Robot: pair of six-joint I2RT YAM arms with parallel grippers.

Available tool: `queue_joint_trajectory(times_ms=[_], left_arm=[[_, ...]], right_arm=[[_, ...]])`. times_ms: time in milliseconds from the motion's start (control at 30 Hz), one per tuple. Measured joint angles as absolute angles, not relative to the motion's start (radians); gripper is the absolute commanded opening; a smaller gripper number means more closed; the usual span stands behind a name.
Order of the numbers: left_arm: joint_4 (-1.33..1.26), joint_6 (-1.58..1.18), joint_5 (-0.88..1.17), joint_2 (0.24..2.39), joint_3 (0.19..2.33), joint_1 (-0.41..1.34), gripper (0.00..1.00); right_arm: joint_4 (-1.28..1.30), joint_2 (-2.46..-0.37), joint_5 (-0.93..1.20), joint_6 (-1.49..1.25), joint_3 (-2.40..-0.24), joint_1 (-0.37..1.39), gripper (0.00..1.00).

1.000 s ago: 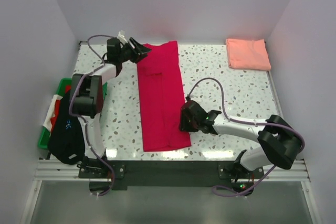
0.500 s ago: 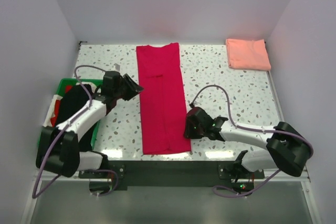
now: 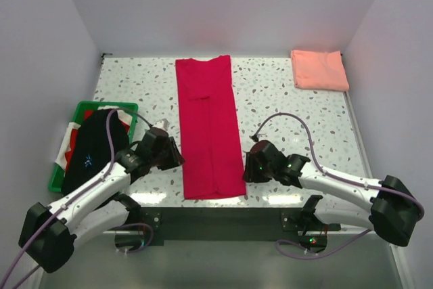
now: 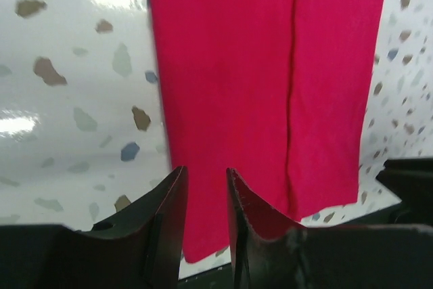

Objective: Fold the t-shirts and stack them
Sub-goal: Fold the tshirt

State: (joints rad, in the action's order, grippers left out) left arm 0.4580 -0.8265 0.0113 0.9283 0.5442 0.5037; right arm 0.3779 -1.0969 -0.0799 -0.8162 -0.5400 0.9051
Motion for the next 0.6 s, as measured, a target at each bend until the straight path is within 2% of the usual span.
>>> queue_joint_trajectory(times_ms=[267,600], left_arm=[[0.570,-0.941,-0.159,1.002,0.537,0.863,0.34],[0.670,-1.047,-0.290,1.082,0.582,1.043,0.38]], right_arm=[[0.422,-1.123,-0.073,-0.749,-0.575,0.908,0.38],[0.435,-1.195,-0.091,-0.715,-0.610,0.985,0.37]])
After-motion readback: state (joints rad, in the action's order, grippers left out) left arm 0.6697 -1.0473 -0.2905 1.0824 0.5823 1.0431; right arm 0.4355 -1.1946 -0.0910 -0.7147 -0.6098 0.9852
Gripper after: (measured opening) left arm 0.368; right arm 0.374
